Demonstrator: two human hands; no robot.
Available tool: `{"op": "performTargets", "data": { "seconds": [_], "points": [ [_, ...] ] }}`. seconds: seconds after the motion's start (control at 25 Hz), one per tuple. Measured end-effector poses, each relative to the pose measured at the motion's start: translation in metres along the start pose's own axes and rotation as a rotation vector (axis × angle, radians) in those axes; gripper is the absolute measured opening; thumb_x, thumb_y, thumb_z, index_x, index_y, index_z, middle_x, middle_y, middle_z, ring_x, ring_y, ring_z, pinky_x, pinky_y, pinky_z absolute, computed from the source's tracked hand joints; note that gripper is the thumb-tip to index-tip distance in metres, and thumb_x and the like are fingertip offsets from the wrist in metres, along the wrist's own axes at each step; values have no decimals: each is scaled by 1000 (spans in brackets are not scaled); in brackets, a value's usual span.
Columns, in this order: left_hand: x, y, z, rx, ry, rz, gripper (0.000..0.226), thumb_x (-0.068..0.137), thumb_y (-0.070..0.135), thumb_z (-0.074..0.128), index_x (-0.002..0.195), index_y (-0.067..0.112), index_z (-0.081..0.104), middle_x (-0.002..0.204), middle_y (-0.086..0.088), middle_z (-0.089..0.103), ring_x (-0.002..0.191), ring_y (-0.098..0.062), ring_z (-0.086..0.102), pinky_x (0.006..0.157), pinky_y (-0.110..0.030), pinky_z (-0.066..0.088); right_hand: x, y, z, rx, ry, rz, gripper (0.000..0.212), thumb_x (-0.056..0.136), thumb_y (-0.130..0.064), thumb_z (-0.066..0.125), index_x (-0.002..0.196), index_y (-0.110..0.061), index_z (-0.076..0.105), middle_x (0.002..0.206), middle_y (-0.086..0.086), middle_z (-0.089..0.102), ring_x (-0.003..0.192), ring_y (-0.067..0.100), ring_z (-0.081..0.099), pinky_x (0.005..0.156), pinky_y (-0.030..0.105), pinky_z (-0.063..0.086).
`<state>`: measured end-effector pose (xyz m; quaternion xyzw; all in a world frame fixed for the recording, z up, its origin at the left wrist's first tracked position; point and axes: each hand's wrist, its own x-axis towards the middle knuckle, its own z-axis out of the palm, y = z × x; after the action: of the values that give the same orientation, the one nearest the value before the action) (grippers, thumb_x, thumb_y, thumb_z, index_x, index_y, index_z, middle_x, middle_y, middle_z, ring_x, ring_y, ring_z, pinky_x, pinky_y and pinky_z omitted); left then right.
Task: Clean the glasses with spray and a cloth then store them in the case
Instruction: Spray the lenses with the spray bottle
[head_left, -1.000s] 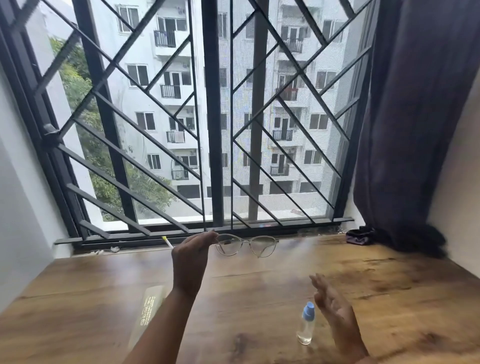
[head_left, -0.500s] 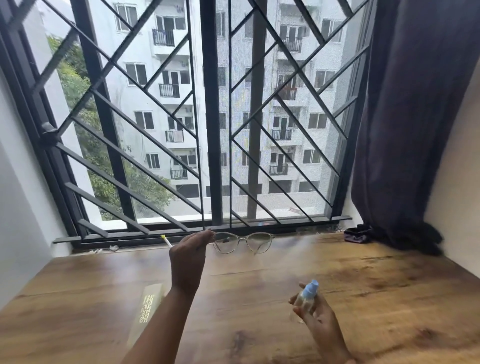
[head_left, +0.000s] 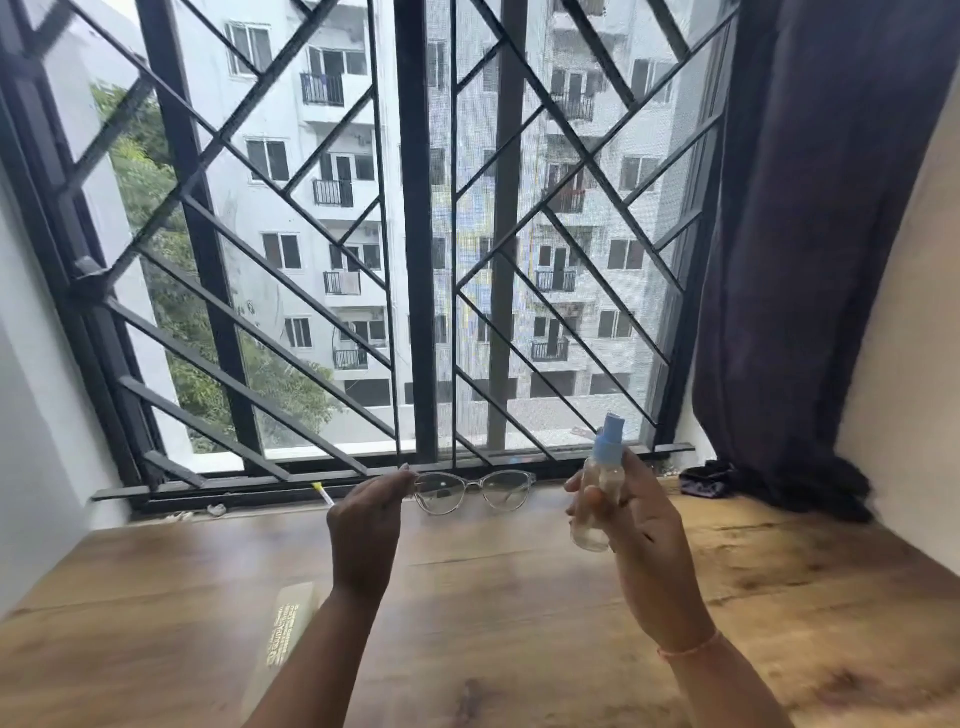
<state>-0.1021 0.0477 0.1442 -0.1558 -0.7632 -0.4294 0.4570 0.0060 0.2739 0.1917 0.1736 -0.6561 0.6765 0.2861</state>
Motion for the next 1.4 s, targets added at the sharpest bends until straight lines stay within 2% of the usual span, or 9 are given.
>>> {"op": "performTargets", "data": {
  "seconds": [0.16,0.32,0.48,0.64,0.72,0.92,1.08,1.2,1.4],
  "points": [
    [2,-2,-1,-50,9,-35,14,71,9,66,82,7,75,79,-6,74,74,-13,68,68,-31,52,1,1,2,131,20,51,75,69,-44,74,123,1,49,73,11,57,58,29,55,53,38,52],
    [3,-1,-3,-60,15,-14,13,71,7,67,81,5,75,77,-7,74,75,-9,66,67,-27,52,-3,-4,5,440,-25,161,52,67,-36,78,106,-9,59,71,14,52,51,24,52,39,28,45],
    [3,-3,-3,-45,7,11,14,69,1,69,81,6,75,78,-6,74,80,-7,64,70,-15,50,-8,-6,3,806,-54,331,64,62,-37,81,109,-9,47,73,12,57,44,16,52,33,18,40],
    [1,-5,-3,-21,4,15,15,68,0,71,81,6,75,77,-6,74,71,-13,69,66,-23,51,-9,0,5,1223,-316,360,26,99,-25,32,117,-7,30,99,24,53,72,28,59,49,30,54],
    [1,-4,-2,-25,6,22,13,69,2,69,80,6,75,77,-6,74,70,-14,69,66,-24,51,-10,1,6,1247,-360,361,29,100,-26,23,118,-5,33,102,22,50,77,26,59,52,29,54],
    [0,-6,-3,-19,7,9,13,69,5,67,80,9,75,74,-4,74,68,-14,68,62,-30,51,-10,-3,11,1308,-446,361,35,98,-27,24,106,0,46,99,14,48,68,16,47,50,23,53],
    [0,-6,-4,-19,16,14,14,69,5,67,81,7,75,76,-5,74,70,-12,68,65,-26,52,-13,-10,11,1277,-425,367,36,100,-20,22,120,2,43,102,23,51,76,26,58,56,32,56],
    [0,-8,-3,-49,20,-3,15,71,5,65,83,6,75,79,-5,74,74,-7,66,70,-20,52,-19,-19,17,1064,-312,278,46,98,-12,35,142,-22,27,93,22,55,64,25,61,49,32,55],
    [-2,-9,-1,-71,12,-23,15,73,5,64,84,5,75,77,-6,74,79,-6,63,72,-10,48,-21,-33,22,973,-333,200,64,89,-9,57,140,-33,28,84,19,55,57,22,60,44,34,54]
  ]
}}
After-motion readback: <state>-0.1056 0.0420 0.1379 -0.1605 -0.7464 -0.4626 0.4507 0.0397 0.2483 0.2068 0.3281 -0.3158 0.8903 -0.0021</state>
